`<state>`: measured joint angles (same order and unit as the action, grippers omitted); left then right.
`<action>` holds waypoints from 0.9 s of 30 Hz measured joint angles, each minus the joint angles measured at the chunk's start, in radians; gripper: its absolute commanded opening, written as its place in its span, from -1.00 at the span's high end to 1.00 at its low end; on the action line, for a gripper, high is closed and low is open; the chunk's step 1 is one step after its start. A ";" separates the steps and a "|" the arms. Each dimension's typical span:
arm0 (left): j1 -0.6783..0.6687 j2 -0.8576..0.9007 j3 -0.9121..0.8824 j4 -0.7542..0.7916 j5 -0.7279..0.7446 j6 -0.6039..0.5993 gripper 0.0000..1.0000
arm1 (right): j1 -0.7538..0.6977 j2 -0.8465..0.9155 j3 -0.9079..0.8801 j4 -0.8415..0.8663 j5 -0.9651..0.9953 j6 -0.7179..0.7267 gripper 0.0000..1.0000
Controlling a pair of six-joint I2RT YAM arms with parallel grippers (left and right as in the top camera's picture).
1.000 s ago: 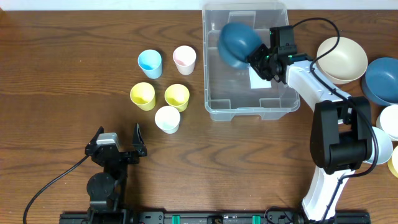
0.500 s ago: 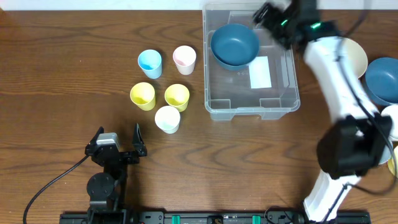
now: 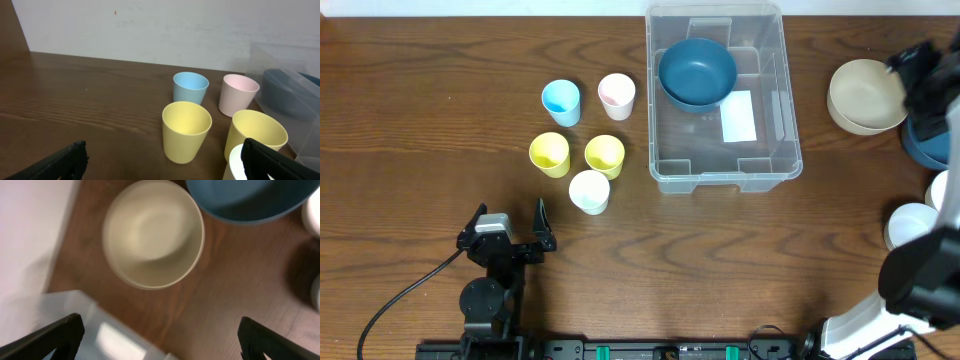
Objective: Pack container
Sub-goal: 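Move right gripper back to the beige bowl and grasp its rim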
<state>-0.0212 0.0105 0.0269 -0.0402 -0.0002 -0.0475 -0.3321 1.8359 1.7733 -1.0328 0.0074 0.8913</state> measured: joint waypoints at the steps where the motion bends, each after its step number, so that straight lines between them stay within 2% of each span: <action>1: 0.000 0.000 0.000 0.000 0.000 0.000 -0.96 | 0.000 0.015 -0.068 0.057 -0.011 0.016 -0.98; 6: 0.000 0.000 0.000 0.000 0.000 0.000 -0.96 | 0.001 0.034 -0.256 0.221 -0.031 0.097 -0.89; 10: 0.000 0.000 0.000 0.000 0.000 0.000 -0.96 | 0.001 0.034 -0.353 0.364 -0.032 0.147 -0.91; 15: 0.000 0.000 0.000 0.000 0.000 0.000 -0.96 | -0.005 0.046 -0.386 0.403 -0.023 0.193 -0.96; 21: 0.000 0.000 0.000 0.000 0.000 0.000 -0.96 | -0.024 0.127 -0.386 0.462 -0.028 0.209 -0.88; 23: 0.000 0.000 0.000 0.000 0.000 0.000 -0.96 | -0.029 0.159 -0.386 0.470 -0.033 0.211 -0.70; 27: 0.000 0.000 0.000 0.000 0.000 0.000 -0.96 | -0.031 0.180 -0.389 0.478 -0.036 0.218 0.06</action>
<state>-0.0212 0.0101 0.0269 -0.0402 -0.0002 -0.0475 -0.3634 2.0163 1.3846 -0.5545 -0.0288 1.1095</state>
